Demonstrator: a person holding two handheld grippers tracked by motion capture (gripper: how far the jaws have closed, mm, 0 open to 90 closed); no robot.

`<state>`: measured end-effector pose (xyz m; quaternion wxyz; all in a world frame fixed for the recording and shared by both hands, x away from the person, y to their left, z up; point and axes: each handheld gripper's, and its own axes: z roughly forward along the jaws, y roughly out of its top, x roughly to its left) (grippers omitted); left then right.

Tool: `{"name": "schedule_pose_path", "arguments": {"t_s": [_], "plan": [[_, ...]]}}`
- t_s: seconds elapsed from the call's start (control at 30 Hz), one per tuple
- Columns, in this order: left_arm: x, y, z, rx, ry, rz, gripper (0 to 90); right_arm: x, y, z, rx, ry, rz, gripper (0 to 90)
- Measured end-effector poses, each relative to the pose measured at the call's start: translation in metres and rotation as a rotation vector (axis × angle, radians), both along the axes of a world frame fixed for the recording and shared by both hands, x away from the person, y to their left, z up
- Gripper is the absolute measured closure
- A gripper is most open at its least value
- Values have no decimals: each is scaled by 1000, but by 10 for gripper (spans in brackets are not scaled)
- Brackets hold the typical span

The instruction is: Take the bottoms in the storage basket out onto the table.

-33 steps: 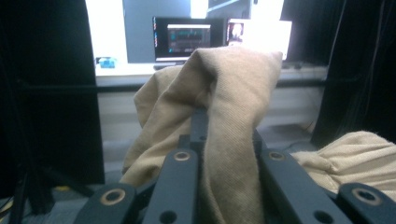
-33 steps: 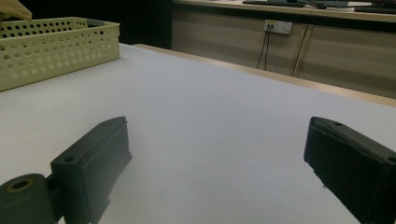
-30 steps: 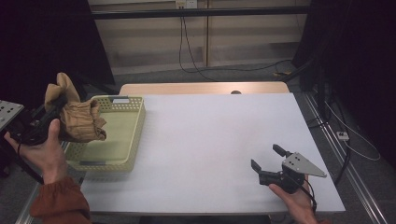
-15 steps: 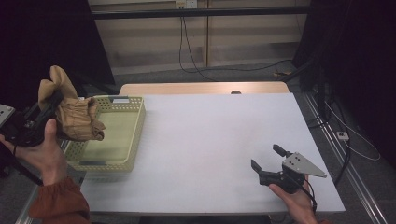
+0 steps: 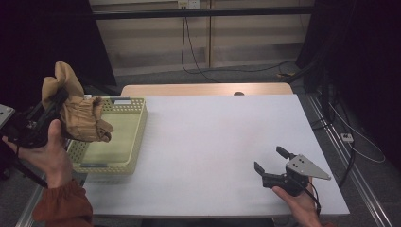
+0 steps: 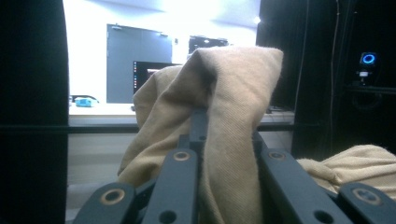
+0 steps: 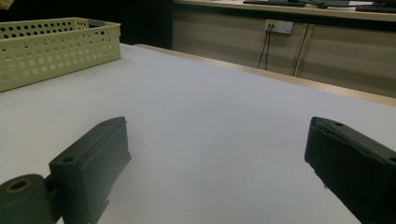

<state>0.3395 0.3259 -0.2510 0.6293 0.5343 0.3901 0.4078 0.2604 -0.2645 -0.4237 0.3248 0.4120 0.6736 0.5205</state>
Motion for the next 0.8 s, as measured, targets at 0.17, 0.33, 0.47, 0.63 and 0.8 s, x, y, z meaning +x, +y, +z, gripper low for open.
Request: {"name": "schedule_pose_path", "arguments": {"t_s": [0.17, 0.33, 0.47, 0.63, 0.8], "plan": [[2, -7, 0, 2, 9, -22, 823, 0, 0, 0, 1, 1, 1, 62], [-1, -15, 6, 14, 16, -50, 823, 0, 0, 0, 0, -1, 2, 62], [-3, -21, 10, 31, 9, -54, 823, 0, 0, 0, 0, 1, 3, 62], [-4, -30, 12, 60, 22, -68, 823, 0, 0, 0, -3, -1, 2, 62], [-2, -39, 12, 73, 31, -96, 823, 0, 0, 0, -2, -1, 3, 62]]}}
